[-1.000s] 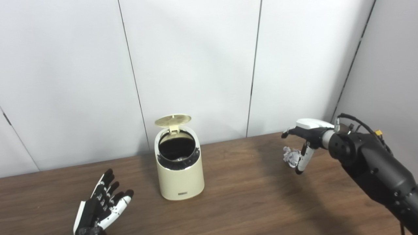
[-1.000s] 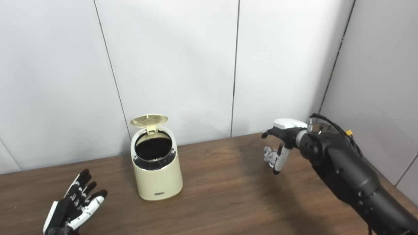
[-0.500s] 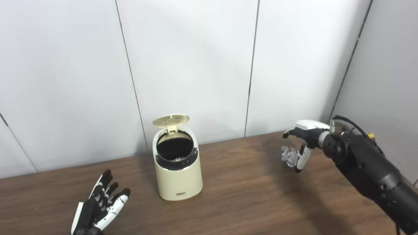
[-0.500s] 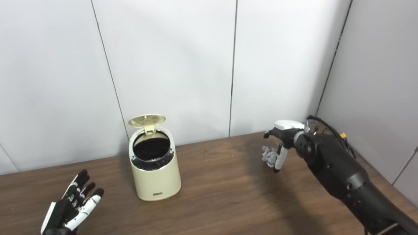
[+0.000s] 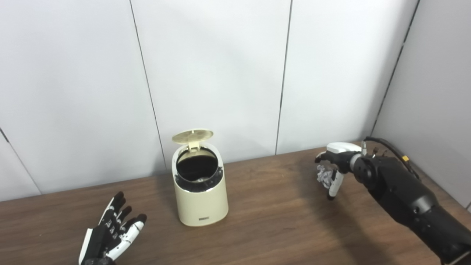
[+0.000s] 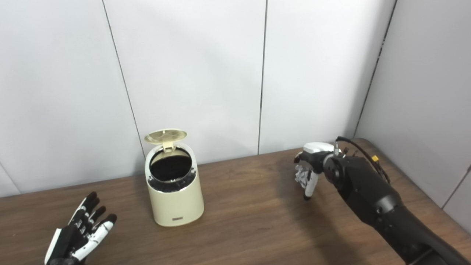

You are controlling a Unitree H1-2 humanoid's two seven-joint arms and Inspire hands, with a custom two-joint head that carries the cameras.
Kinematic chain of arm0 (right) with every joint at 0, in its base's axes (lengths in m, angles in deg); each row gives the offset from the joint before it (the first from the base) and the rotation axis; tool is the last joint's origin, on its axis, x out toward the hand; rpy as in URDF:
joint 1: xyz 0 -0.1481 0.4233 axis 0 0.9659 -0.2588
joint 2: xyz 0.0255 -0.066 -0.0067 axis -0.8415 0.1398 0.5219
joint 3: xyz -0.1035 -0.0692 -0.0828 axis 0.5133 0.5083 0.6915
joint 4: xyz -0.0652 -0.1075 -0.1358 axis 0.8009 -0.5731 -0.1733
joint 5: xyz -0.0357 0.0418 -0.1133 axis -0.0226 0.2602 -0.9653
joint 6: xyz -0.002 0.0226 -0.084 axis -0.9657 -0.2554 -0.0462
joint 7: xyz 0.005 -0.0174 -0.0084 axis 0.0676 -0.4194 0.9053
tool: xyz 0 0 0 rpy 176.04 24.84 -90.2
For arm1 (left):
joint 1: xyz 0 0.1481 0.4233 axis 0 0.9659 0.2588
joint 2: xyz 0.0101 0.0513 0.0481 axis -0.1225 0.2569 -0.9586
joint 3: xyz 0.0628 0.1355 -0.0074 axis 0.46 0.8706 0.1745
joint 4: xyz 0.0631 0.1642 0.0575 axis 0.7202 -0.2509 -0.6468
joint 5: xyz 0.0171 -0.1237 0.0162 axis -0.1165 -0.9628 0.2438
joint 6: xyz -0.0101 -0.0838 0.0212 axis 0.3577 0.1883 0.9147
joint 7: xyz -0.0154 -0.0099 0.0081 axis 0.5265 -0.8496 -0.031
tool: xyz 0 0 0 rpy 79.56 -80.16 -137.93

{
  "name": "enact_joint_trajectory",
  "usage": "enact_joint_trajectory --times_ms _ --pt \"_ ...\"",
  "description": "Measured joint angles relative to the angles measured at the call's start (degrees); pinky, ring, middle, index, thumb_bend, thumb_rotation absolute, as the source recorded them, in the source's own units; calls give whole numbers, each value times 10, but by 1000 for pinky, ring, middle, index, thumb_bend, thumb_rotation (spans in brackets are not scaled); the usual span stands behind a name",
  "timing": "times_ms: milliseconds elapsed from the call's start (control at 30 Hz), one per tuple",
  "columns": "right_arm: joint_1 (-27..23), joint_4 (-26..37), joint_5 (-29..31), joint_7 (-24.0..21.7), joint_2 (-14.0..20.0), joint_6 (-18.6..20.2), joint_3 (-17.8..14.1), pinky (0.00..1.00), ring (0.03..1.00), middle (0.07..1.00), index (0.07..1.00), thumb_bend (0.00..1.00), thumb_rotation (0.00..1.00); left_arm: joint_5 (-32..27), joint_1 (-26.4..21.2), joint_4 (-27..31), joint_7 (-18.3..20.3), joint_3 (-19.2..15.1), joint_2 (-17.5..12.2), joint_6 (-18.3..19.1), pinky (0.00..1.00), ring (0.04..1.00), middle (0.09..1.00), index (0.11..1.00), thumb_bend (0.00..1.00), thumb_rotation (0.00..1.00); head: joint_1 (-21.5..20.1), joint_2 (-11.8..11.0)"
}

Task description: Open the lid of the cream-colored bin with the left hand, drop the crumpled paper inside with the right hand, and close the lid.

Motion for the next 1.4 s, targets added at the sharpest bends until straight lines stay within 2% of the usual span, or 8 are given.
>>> enact_joint_trajectory --times_ms 300,567,600,667,1000,1233,1333,1400 --pt "0 -9 6 0 -2 -5 1 701 842 890 827 829 107 -1 0 0 0 0 0 0 831 930 976 1000 533 152 3 1" --pt "-9 -20 -1 16 -2 -20 8 594 641 687 704 765 15 0 0 0 0 0 0 0 824 924 974 1000 538 166 1 1" --pt "-9 -20 1 19 -2 -21 7 543 567 544 602 623 6 -1 0 0 0 0 0 0 827 924 974 1000 536 165 1 1" --pt "-6 -26 9 36 -5 -31 1 450 451 464 552 540 1 -1 0 0 1 0 0 0 840 934 979 1000 530 158 2 3" --pt "11 -31 26 111 -16 -62 -26 425 410 495 499 519 0 0 0 0 1 1 0 1 831 930 976 997 539 158 6 4" --pt "12 -10 32 120 -19 -59 -38 405 387 500 510 516 0 3 0 0 2 4 -1 3 814 920 967 994 524 117 11 5" --pt "13 15 33 116 -19 -52 -43 518 410 484 514 518 0 5 0 0 2 7 -1 3 808 922 972 992 534 131 12 4" --pt "13 36 34 111 -17 -51 -47 461 412 492 512 518 0 5 0 0 2 8 -1 3 806 921 972 994 531 133 17 3"
